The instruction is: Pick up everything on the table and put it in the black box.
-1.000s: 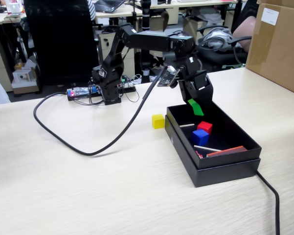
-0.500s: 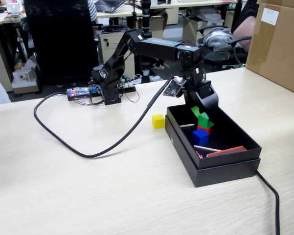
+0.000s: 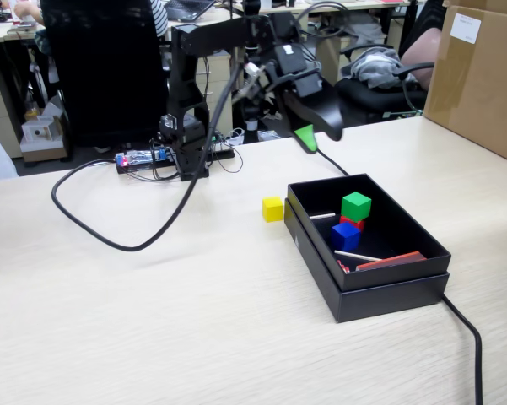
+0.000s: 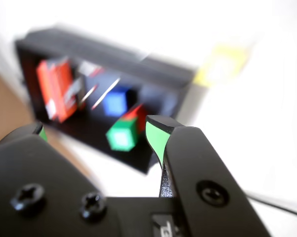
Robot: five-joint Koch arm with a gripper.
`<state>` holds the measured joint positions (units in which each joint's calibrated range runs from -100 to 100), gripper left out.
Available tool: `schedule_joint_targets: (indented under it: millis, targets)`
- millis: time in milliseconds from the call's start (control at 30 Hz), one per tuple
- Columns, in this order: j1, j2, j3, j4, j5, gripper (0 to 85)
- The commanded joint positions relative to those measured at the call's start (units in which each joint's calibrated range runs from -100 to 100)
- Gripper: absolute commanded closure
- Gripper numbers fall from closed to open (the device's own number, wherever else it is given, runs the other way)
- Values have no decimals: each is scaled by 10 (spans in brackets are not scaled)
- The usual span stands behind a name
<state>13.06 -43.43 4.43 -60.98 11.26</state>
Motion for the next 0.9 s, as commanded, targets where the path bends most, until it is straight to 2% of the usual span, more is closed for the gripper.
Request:
schedule_joint_targets:
  millis: [0, 100, 133, 233, 433, 633, 733, 833, 867]
  targets:
    - [-18, -127, -66, -2, 0, 436]
    - [-21, -162, -176, -2, 6, 431]
    - [-19, -164, -232, -2, 15, 390]
    - [-10, -142, -278, -1, 30, 388]
    - [10, -48, -283, 30, 53, 388]
    - [24, 109, -237, 67, 56, 391]
    - [26, 155, -209, 67, 56, 408]
    - [28, 184, -198, 67, 55, 468]
    - [29, 195, -201, 76, 54, 525]
